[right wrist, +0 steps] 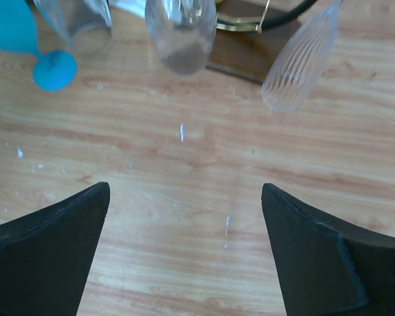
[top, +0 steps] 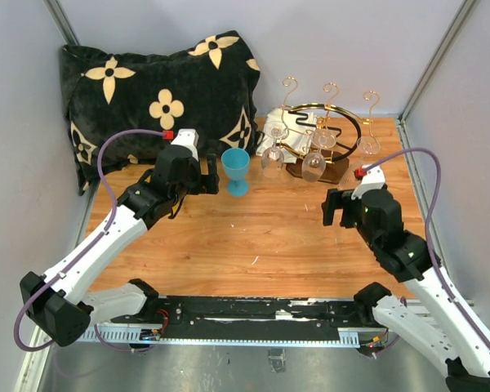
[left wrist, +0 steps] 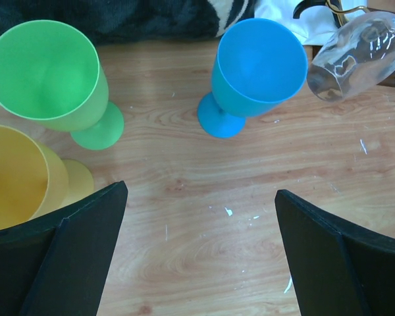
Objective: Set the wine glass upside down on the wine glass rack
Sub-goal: Adjust the wine rack at the center of the board.
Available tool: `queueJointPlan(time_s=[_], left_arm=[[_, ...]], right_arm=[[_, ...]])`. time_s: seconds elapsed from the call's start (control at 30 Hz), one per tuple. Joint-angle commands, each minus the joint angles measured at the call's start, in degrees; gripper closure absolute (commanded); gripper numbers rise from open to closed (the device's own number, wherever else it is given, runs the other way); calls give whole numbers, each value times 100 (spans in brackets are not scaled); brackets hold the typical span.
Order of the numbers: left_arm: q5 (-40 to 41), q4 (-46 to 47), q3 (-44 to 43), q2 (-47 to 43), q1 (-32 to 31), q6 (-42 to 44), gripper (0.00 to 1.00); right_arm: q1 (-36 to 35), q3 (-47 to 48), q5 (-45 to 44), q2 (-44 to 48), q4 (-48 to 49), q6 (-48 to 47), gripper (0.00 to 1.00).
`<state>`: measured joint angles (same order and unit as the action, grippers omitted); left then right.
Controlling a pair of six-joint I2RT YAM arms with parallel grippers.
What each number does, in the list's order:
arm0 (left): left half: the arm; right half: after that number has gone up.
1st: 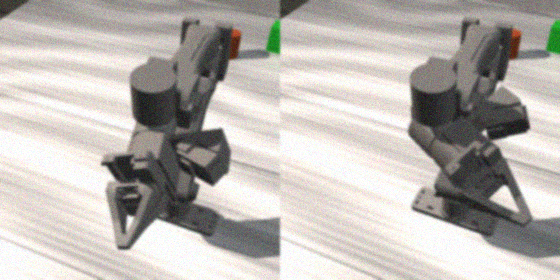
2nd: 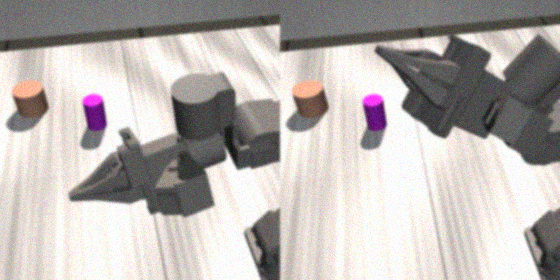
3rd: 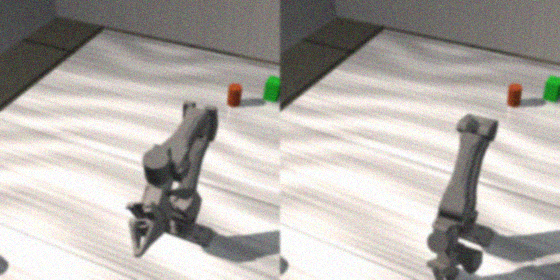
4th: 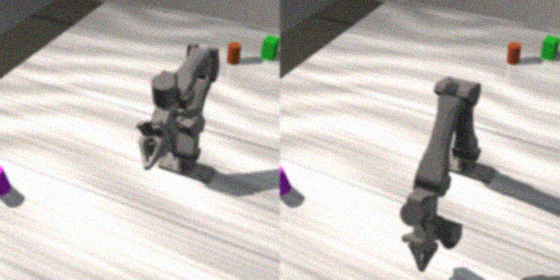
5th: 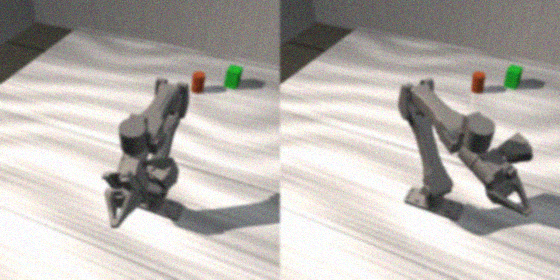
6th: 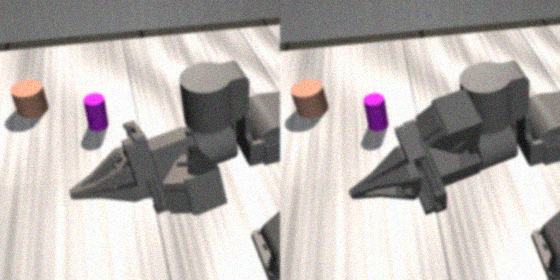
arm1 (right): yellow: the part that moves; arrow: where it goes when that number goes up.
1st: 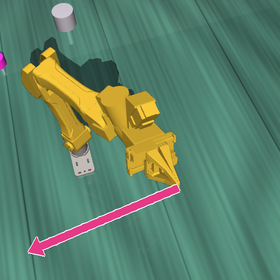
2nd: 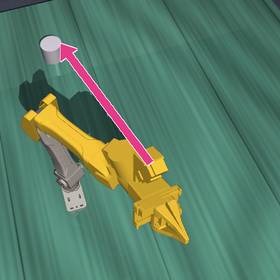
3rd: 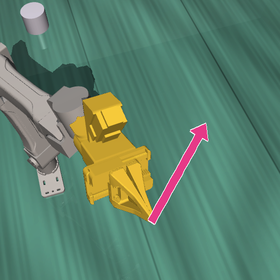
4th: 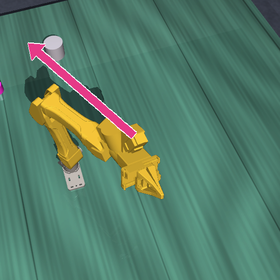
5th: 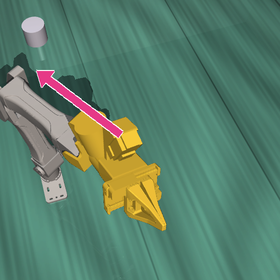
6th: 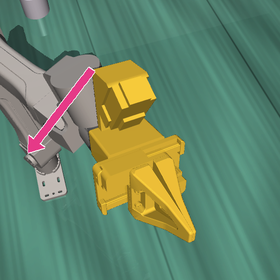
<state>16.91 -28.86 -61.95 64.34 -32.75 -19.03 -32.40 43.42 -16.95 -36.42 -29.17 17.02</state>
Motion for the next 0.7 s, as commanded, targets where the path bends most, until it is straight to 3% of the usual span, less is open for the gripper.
queueJointPlan(time_s=[0.0,0.17,0.43,0.67], left_arm=[[141,-52,-161,-54,-3,165,0],[230,-122,-34,-258,-3,324,0],[323,-298,155,-617,-3,557,0],[167,-433,339,-904,-3,529,0]], right_arm=[[371,1023,73,-375,-328,-539,2],[590,1999,-117,-981,-461,-629,1],[819,3797,0,-2569,-658,-720,20],[1163,4559,138,-3833,-460,-441,30]])
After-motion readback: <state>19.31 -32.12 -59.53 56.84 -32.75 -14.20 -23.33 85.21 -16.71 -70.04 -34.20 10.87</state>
